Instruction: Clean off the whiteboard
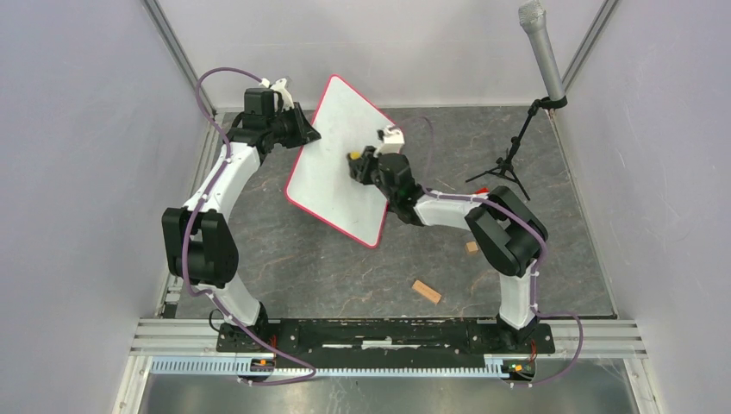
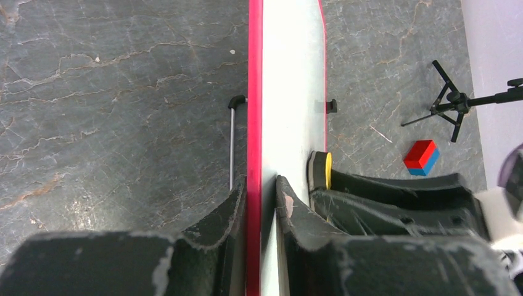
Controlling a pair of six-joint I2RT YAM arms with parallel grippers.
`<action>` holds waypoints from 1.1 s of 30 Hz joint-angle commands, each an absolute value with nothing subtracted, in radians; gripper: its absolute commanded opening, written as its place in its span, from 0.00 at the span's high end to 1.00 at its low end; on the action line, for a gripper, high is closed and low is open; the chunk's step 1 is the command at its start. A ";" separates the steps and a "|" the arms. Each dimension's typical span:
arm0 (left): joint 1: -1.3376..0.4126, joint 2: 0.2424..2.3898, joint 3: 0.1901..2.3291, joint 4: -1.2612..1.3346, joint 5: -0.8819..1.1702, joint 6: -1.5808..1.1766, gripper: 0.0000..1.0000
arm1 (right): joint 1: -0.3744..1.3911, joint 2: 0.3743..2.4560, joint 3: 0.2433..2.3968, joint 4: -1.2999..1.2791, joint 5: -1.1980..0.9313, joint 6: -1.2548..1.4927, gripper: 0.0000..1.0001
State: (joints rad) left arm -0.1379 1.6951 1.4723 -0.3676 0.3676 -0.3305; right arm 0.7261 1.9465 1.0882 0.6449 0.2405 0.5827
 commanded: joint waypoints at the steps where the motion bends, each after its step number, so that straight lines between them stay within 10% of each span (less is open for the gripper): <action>1: -0.169 1.683 1.465 -0.403 0.386 -0.312 0.98 | 0.791 2.015 1.272 0.500 0.123 0.473 0.70; 33: -0.204 1.689 1.469 -0.430 0.322 -0.260 0.98 | 0.482 2.162 1.361 0.569 -0.179 0.583 0.70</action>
